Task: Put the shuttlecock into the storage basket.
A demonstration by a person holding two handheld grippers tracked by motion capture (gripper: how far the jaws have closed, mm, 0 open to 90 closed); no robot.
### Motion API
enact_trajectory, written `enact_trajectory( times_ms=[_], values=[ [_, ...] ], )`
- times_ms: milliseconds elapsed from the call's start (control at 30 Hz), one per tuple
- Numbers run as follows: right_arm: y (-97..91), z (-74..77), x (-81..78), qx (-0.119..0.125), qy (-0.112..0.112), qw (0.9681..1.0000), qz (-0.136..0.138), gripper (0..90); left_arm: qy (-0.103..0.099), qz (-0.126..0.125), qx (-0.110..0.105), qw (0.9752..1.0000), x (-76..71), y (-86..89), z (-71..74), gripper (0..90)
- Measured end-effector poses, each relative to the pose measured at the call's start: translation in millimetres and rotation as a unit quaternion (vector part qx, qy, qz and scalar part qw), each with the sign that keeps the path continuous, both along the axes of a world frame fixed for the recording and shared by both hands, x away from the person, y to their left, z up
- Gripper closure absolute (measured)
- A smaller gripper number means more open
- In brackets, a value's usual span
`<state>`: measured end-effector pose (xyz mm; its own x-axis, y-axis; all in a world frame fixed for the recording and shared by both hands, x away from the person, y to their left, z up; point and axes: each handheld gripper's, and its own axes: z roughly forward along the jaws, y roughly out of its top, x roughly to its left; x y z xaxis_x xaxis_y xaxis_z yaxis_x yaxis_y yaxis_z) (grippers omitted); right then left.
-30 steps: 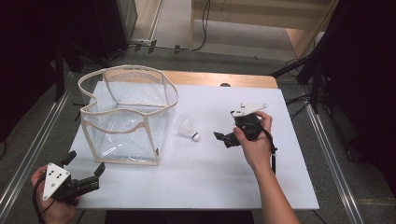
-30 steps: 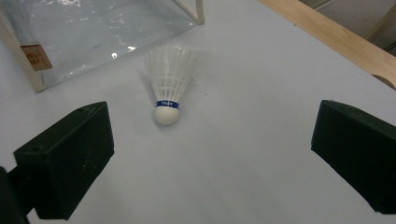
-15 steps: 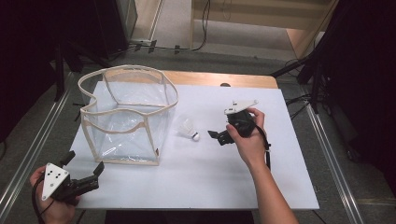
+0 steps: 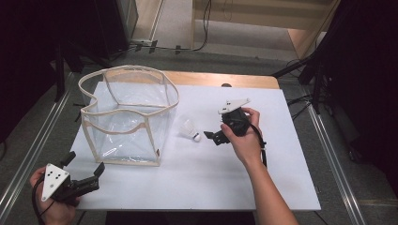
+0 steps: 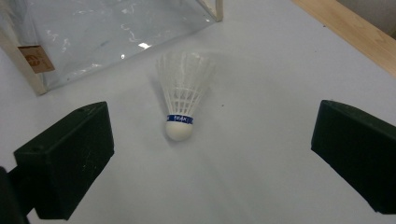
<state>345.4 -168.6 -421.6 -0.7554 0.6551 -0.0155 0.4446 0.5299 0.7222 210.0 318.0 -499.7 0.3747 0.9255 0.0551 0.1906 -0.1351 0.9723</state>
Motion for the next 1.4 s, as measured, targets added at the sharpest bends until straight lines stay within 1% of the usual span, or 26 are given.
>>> enact_trajectory(
  times_ms=[233,500,533,700,767,900,1033,1100,1133,1200,1300,1367,1400],
  values=[
    [5.7,-2.4,3.6,-0.006,0.007,0.9999,0.007,0.0,0.0,0.0,-0.001,1.0,-0.2,0.6,0.2,0.0],
    [12.6,-6.4,7.0,-0.012,0.021,0.9996,0.014,0.0,0.0,-0.001,-0.002,1.0,0.0,0.8,0.1,0.0],
    [13.7,-6.8,7.1,-0.014,0.026,0.9995,0.012,0.0,0.0,-0.001,-0.002,1.0,0.0,0.9,0.2,0.0],
    [18.1,-10.1,10.2,-0.017,0.032,0.999,0.025,0.0,-0.001,0.0,-0.003,1.0,0.0,1.2,0.2,0.0],
    [20.6,-11.7,11.1,-0.02,0.04,0.9986,0.028,0.0,0.0,0.0,-0.003,1.0,0.0,1.1,0.2,0.0],
    [24.6,-15.6,13.8,-0.028,0.048,0.9979,0.033,0.0,-0.001,-0.001,-0.005,1.0,0.1,1.4,0.2,0.0],
    [27.9,-19.7,17.0,-0.031,0.066,0.997,0.025,0.0,-0.002,0.0,-0.004,1.0,0.1,1.3,0.2,0.0],
    [30.2,-22.1,18.1,-0.032,0.07,0.997,0.012,9.4,-0.001,-0.001,-0.005,1.0,0.0,1.1,0.1,0.0],
    [31.3,-23.0,18.7,-0.035,0.072,0.9968,0.007,10.9,-0.001,-0.001,-0.005,1.0,0.0,1.2,0.2,0.0],
    [33.8,-24.9,19.7,-0.034,0.074,0.9966,0.011,10.9,-0.001,-0.001,-0.006,1.0,0.1,1.4,0.2,0.0],
    [37.2,-27.3,21.0,-0.036,0.081,0.996,0.01,11.2,-0.001,-0.001,-0.007,1.0,0.1,1.4,0.2,0.0],
    [39.9,-29.4,22.0,-0.033,0.088,0.9956,0.004,12.2,-0.001,-0.002,-0.007,1.0,0.1,1.6,0.2,0.0],
    [40.6,-30.4,22.6,-0.037,0.089,0.9954,0.002,13.8,-0.001,-0.002,-0.007,1.0,0.1,1.6,0.2,0.0]
  ],
)
